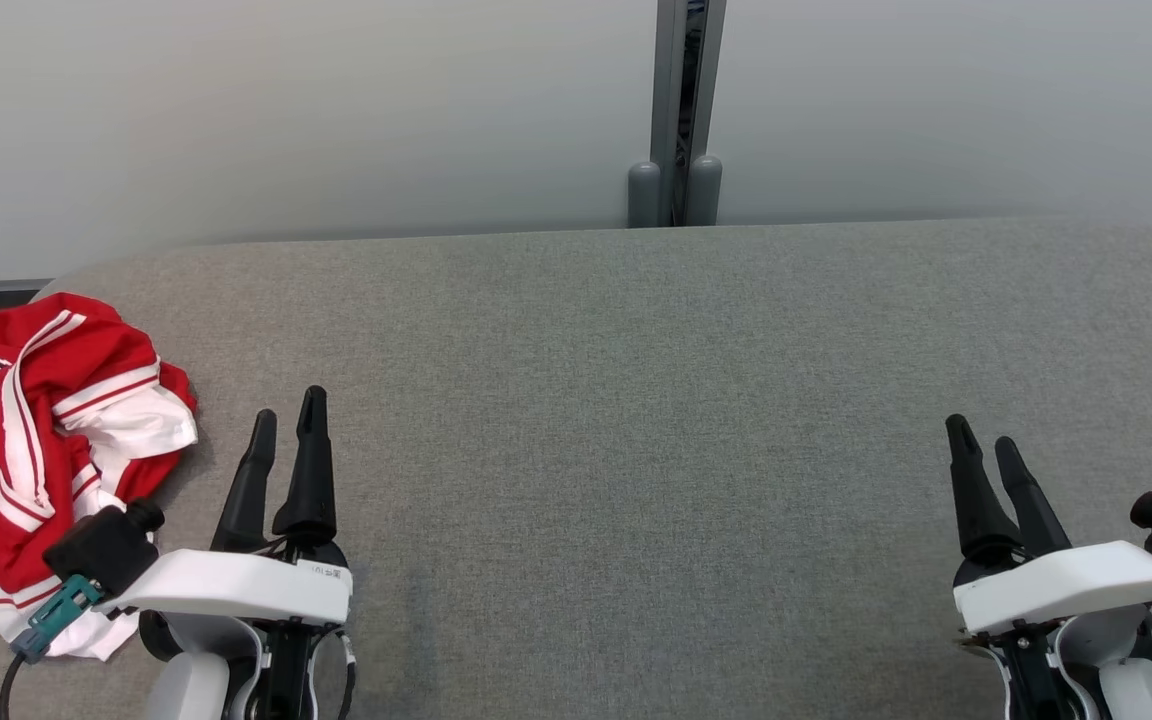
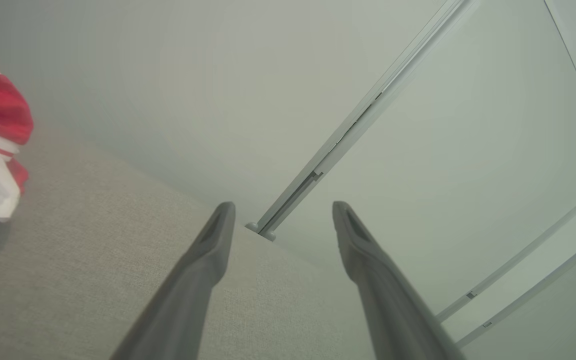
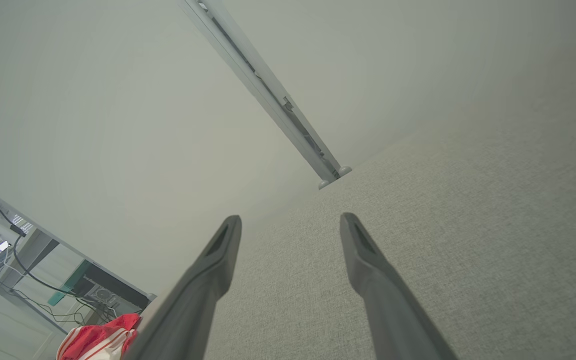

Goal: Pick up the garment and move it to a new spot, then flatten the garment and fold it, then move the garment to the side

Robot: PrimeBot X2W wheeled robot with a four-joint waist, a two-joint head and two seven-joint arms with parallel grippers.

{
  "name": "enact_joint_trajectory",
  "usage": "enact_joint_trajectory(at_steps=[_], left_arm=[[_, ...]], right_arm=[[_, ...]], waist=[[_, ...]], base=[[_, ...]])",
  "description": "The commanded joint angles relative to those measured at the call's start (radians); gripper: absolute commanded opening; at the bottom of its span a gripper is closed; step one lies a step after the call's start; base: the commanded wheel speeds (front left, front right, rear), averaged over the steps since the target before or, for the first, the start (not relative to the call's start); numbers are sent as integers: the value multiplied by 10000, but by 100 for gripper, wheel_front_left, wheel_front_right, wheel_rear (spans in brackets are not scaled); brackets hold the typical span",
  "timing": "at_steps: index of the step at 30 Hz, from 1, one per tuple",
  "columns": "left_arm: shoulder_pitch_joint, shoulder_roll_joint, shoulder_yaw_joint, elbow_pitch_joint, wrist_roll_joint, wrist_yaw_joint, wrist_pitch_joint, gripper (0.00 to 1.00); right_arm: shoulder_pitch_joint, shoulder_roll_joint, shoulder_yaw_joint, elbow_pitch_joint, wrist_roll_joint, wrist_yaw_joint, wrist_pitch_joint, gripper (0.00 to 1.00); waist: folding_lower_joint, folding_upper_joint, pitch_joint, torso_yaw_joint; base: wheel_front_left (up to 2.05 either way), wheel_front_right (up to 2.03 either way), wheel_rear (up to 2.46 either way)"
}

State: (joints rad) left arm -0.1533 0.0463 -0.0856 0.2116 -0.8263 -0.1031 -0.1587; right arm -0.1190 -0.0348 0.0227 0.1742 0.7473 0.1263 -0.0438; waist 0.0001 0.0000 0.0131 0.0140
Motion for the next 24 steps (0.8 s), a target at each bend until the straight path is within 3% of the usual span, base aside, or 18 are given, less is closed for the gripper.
enact_joint_trajectory(at_steps=[1, 24], left_arm=[[-117, 24, 40, -138, 90, 30, -37, 100], [346, 39, 133, -331, 3168, 84, -459, 100]], right_arm=[[-269, -98, 54, -119, -101, 52, -78, 100], [-275, -140, 818, -287, -2867, 61, -963, 100]], waist=[[0, 0, 1, -1], [-1, 0, -86, -63]], base=[[0, 0, 0], [0, 0, 0]])
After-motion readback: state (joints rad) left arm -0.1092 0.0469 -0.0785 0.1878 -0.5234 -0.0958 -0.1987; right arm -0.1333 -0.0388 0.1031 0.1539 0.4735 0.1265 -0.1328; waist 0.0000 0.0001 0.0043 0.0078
